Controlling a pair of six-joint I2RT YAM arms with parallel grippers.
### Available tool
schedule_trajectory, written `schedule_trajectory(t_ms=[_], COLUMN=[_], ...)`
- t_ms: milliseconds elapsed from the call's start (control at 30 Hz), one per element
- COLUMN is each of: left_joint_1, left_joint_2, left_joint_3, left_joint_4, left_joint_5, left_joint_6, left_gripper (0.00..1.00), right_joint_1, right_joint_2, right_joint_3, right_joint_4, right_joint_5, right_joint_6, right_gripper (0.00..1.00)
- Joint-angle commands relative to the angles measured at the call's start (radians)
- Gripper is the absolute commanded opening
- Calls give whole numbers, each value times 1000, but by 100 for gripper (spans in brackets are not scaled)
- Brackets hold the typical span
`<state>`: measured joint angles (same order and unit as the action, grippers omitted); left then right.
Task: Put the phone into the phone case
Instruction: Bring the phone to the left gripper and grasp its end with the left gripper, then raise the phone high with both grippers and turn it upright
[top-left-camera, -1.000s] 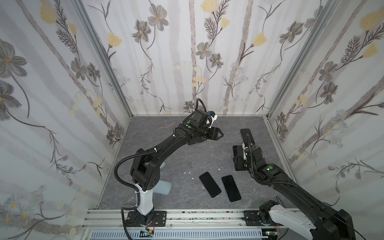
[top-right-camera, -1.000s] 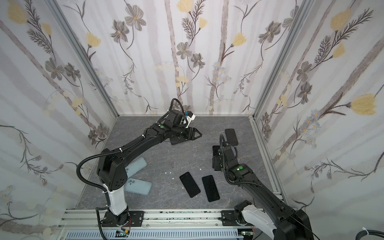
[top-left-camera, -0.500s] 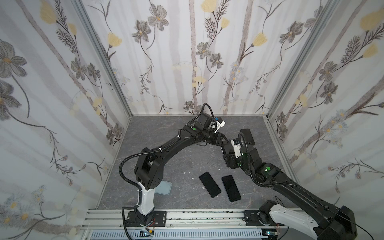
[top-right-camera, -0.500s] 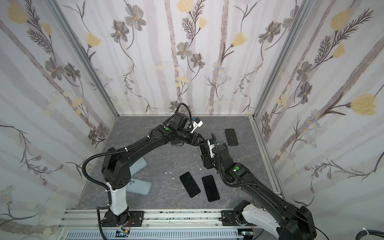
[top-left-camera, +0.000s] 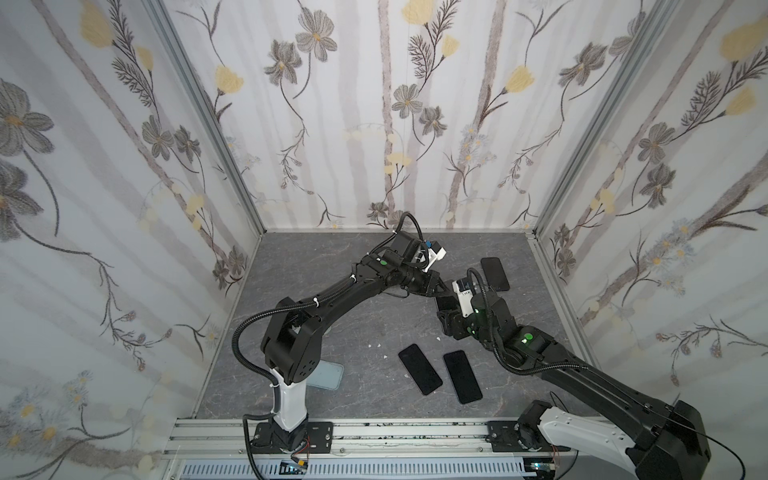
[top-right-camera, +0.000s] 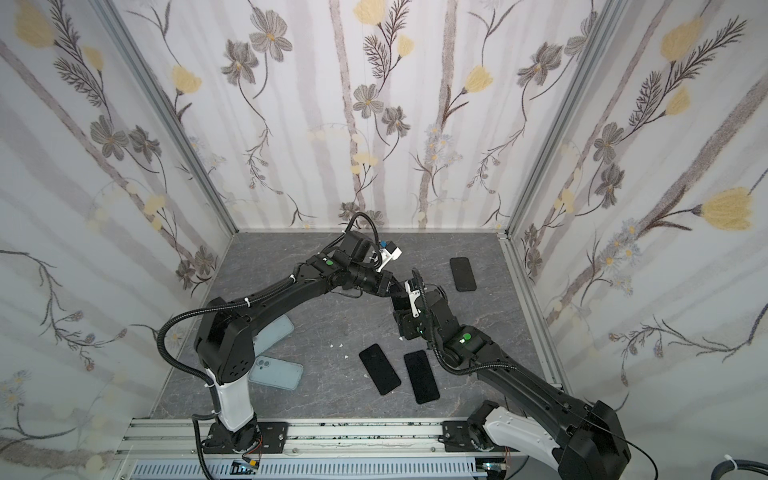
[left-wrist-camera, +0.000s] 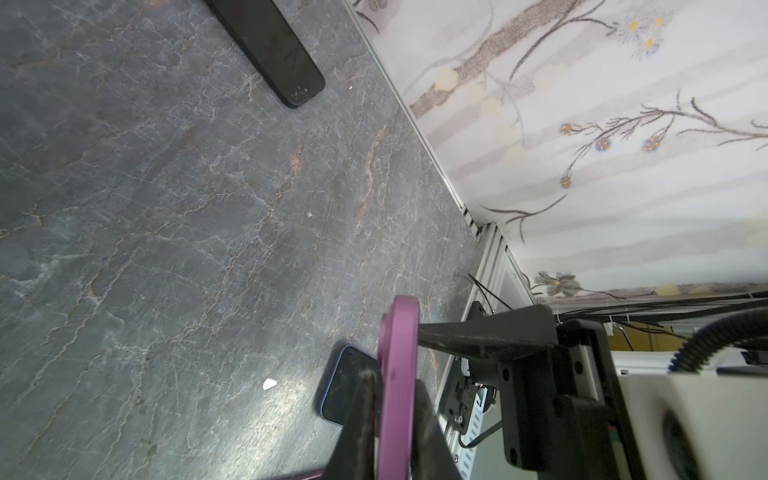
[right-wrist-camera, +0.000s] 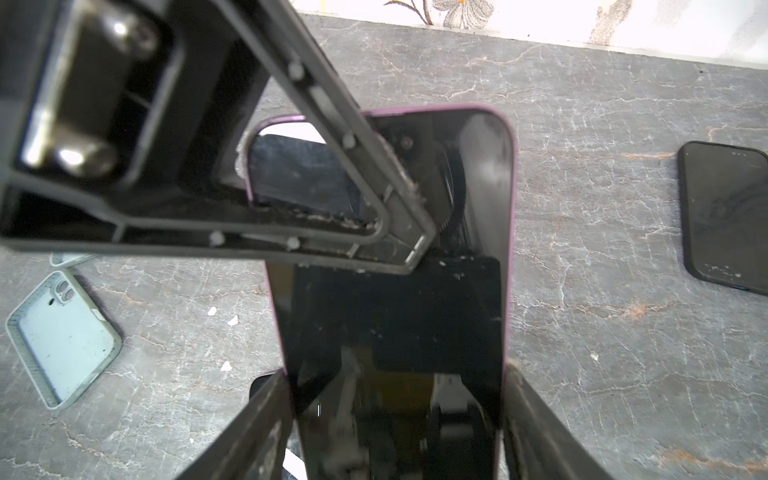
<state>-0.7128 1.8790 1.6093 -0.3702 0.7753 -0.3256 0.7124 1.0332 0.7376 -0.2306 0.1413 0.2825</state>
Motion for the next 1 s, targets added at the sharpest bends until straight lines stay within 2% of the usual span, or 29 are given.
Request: schedule_trajectory(t_ms=[0,200,367,467,600,733,867,967], left_joint_1=[11,76,171,210,233,238,237,238], left_joint_2=[-38,-139,-297,-390,-500,-568,-596,-597], left_joint_3=[-13,-52,-161,-209,-236,-251,-274,-271], left_joint_4=[60,201,502,645,784,907,1114,1181], left_joint_5=[-11,-25,-30,-58,-102,-138,-105,-69], left_joint_6=[-56,-186,-374,-436,-490,-568,-705,-748], left_gripper=[2,0,0,0,0,0,0,0], right_joint_1=[2,1,-9,-20,-63,-126,-156,-155], right_joint_2=[-17,-69,-123,-165,-199,-160,-81,-4], right_joint_3=[45,115,232,274,284,323,375,437], right_joint_4=[48,63,99,179,357,509,649,705], right_joint_5=[54,51,14,-24,-171,-382,-578,-722], right_joint_6=[8,76,101,125,183,281,374,402], right_gripper=[76,99,100,99,100,89,81,75])
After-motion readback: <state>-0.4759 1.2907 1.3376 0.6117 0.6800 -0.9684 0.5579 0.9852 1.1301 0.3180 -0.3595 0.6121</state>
